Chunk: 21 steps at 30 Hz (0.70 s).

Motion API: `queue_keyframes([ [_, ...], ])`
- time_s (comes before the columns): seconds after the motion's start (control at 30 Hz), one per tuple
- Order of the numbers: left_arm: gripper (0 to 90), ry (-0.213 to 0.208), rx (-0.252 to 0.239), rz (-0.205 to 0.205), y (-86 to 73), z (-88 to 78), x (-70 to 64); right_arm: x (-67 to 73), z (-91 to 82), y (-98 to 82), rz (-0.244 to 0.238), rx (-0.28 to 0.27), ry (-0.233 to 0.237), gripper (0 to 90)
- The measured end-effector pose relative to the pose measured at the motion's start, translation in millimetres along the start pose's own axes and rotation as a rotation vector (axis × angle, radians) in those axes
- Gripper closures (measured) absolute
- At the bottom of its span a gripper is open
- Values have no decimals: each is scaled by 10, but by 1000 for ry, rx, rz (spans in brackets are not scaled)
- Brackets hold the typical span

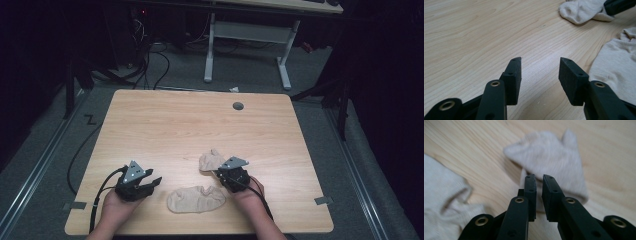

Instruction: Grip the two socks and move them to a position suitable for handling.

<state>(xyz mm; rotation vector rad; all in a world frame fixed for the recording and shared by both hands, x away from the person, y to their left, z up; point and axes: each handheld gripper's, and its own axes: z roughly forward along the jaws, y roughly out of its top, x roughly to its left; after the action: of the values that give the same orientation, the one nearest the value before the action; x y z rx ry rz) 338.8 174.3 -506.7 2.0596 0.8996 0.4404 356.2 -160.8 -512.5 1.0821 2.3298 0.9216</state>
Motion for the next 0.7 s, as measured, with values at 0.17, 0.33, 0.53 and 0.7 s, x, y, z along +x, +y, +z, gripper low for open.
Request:
queue_keyframes([
  [0.17, 534, -7, -15, -25, 10, -8, 11, 83, 34, 264, -3, -31, 36, 679],
  [0.33, 535, -14, -12, -22, 22, 13, 21, 248, 294, 484, -67, 27, 51, 570],
  [0.53, 535, -4, -13, -9, 10, -20, 19, 174, 477, 426, -62, 121, 25, 630],
  [0.7, 540, -3, -18, -16, 4, -50, 18, 178, 461, 412, -71, 117, 18, 832],
])
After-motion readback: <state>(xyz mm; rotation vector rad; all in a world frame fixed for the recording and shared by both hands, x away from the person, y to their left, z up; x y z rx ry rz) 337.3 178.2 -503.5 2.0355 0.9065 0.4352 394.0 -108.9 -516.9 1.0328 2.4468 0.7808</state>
